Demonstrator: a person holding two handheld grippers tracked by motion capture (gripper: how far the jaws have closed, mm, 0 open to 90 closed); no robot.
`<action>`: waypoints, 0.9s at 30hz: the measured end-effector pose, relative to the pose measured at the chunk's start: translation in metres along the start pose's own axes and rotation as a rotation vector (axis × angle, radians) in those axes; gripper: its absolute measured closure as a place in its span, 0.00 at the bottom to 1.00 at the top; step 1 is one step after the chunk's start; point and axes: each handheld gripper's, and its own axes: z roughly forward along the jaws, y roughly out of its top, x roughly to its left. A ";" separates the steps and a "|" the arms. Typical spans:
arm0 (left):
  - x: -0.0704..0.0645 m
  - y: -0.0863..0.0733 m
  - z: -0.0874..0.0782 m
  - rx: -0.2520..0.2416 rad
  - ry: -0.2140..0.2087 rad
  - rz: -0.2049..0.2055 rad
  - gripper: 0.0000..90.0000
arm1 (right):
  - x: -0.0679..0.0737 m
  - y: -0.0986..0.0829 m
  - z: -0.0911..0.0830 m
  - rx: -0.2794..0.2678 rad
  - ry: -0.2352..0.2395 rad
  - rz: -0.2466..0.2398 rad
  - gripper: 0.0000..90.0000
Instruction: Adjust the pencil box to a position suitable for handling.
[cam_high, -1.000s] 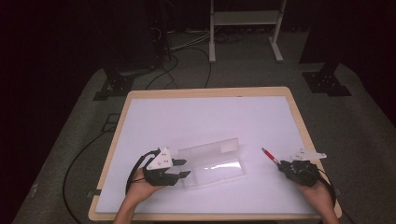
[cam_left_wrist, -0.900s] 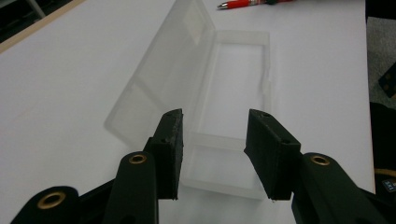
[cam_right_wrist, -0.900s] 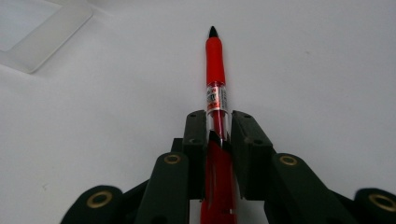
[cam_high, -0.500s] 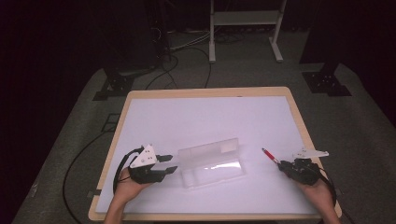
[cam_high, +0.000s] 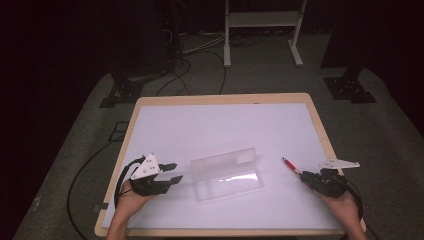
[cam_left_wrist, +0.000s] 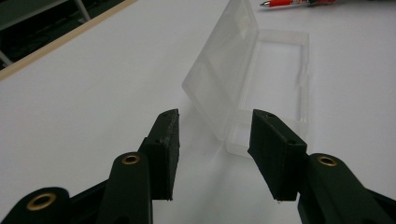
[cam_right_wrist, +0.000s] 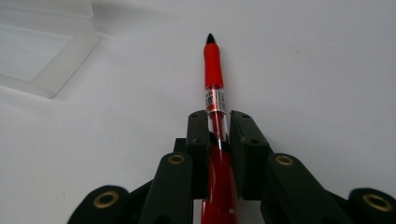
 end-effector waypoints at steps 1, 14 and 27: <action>0.001 -0.001 -0.001 -0.002 0.006 -0.004 0.57 | 0.000 0.000 -0.001 -0.004 0.004 0.001 0.86; 0.010 -0.010 -0.006 -0.003 0.034 -0.049 0.52 | 0.012 0.017 -0.020 -0.066 0.113 -0.021 0.86; 0.019 -0.018 -0.008 0.009 0.046 -0.101 0.44 | 0.036 0.042 -0.024 -0.072 0.204 -0.102 0.86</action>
